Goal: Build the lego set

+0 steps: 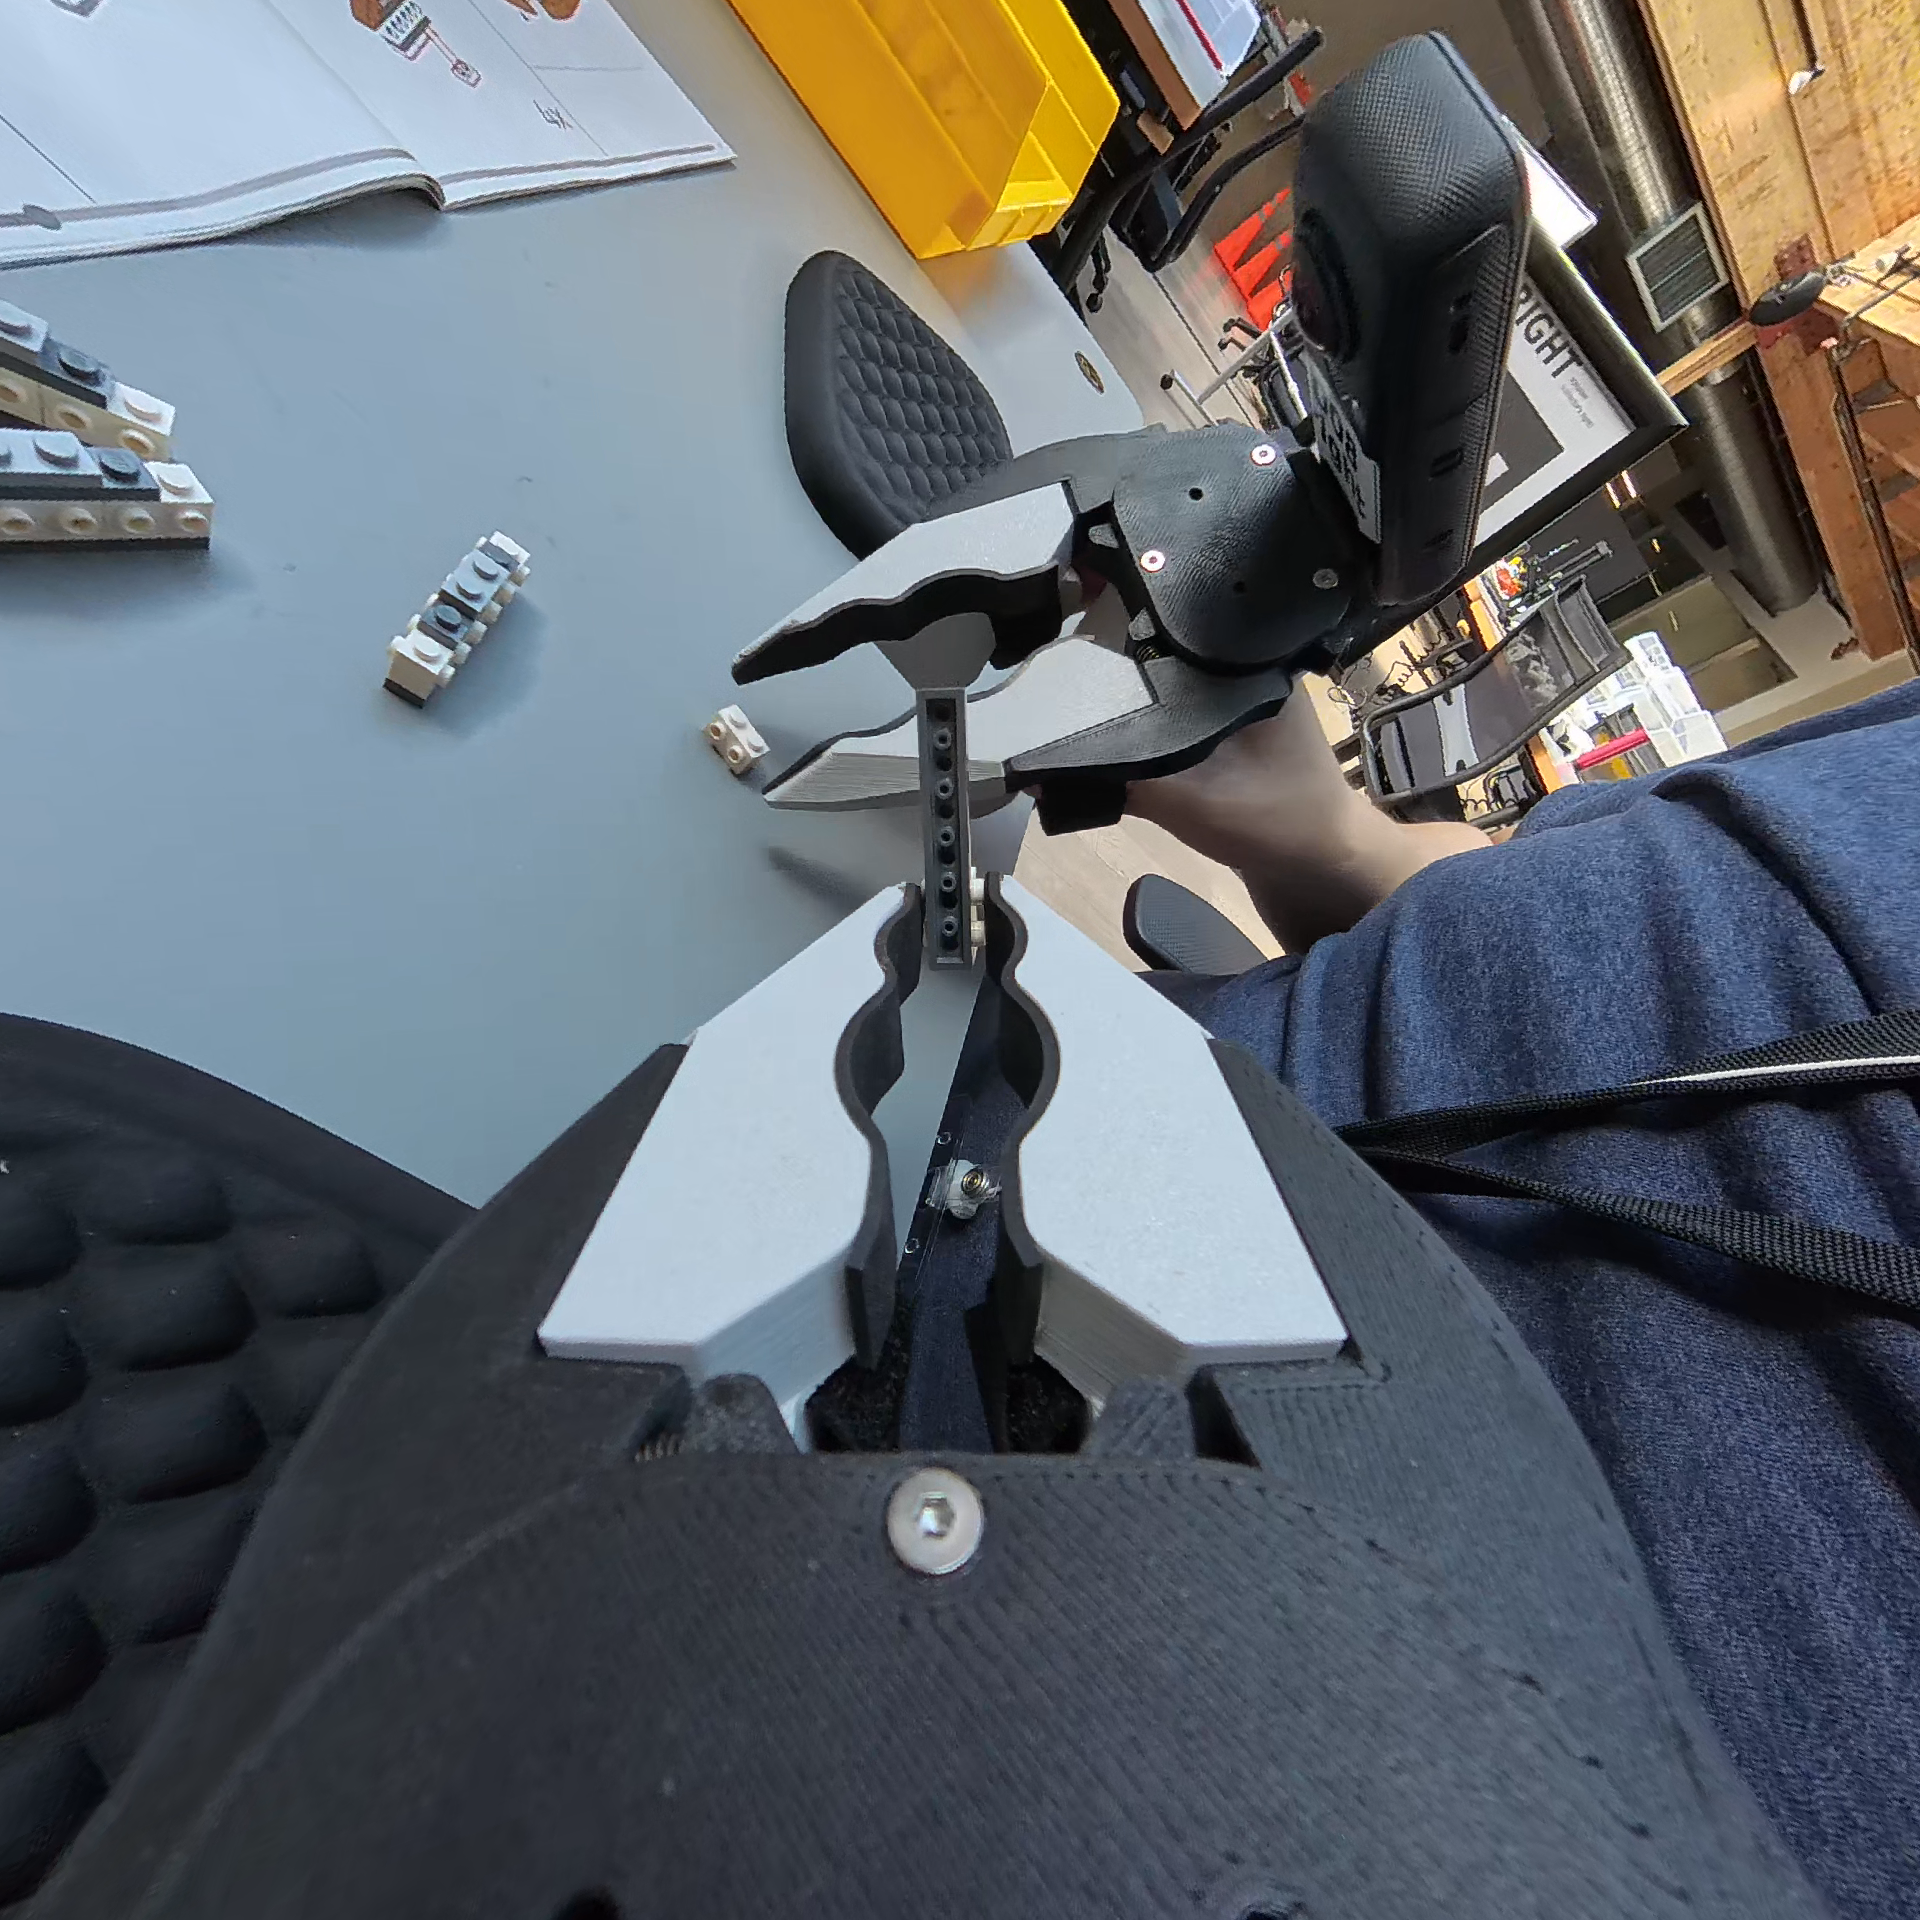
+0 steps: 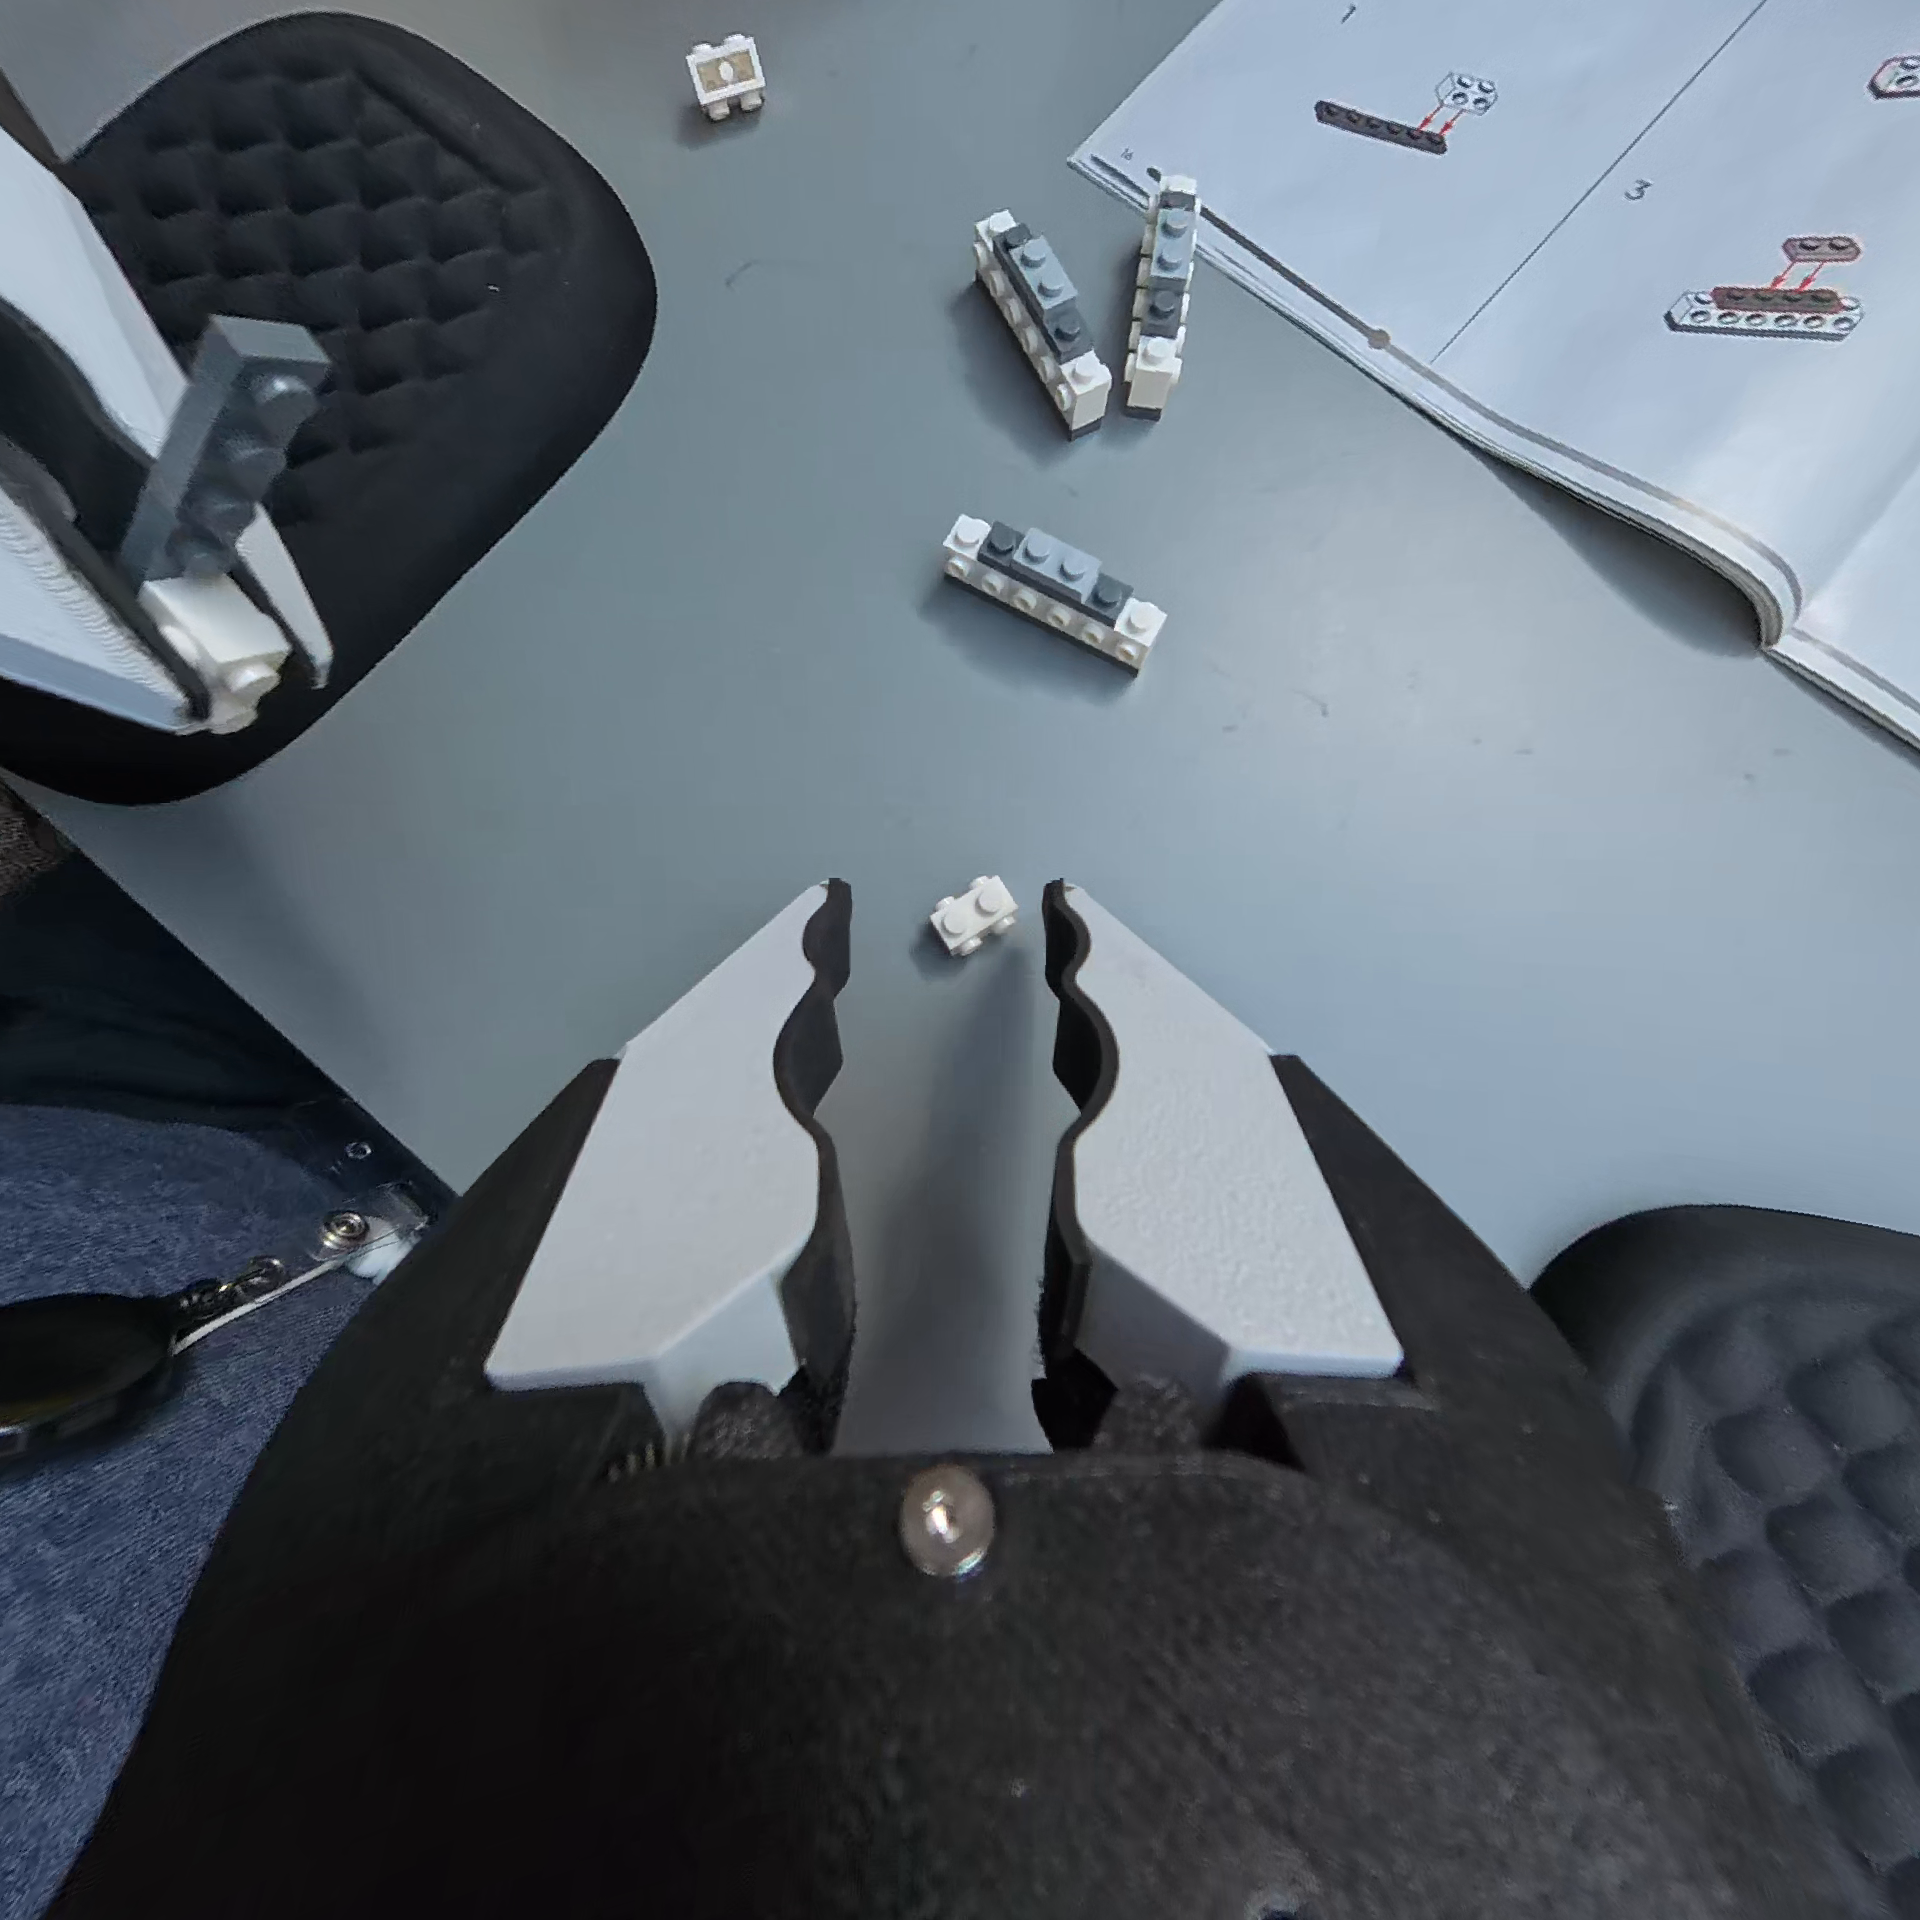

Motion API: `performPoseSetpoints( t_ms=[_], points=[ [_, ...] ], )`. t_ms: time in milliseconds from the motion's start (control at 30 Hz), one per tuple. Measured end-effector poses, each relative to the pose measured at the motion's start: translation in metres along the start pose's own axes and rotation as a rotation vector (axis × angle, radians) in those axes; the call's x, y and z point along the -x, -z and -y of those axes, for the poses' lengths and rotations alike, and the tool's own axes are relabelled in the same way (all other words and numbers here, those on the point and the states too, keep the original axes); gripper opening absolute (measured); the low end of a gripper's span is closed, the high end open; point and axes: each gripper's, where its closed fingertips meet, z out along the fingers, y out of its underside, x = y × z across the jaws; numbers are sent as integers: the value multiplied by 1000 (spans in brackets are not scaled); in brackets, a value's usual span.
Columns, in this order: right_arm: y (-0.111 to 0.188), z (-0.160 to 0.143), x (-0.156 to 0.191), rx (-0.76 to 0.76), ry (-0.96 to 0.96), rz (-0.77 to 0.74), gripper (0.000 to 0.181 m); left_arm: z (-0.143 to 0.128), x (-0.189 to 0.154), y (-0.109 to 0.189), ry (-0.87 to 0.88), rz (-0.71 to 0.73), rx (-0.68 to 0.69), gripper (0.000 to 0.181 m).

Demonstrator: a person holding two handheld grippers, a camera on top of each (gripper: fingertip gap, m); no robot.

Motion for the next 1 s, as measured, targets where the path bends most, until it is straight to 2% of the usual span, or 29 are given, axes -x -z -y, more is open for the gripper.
performPoseSetpoints(
  t_ms=[133, 400, 567, 633, 733, 867, 1000],
  points=[
    [-7, -6, -5, 30, -29, -9, 37, -1, 1, -1, 8, -4, 11, 9],
    [5, -22, -34, 73, -16, -59, 36, -3, -1, -1, -4, -10, 25, 9],
    [8, -8, -16, 22, -41, 27, 28, -2, 1, -2, 2, -12, 18, 9],
    [3, -6, -12, 31, -37, 17, 28, -2, 1, -3, 7, -13, 17, 9],
    [-7, -10, -14, 62, -52, 21, 28, -4, 0, -4, 5, -14, 21, 9],
    [6, -13, -36, 87, 14, -31, 28, -8, 0, -3, 7, -12, 31, 9],
    [12, -6, -31, 67, 84, 30, 27, -9, 2, -3, 17, -14, 25, 9]
  ],
)
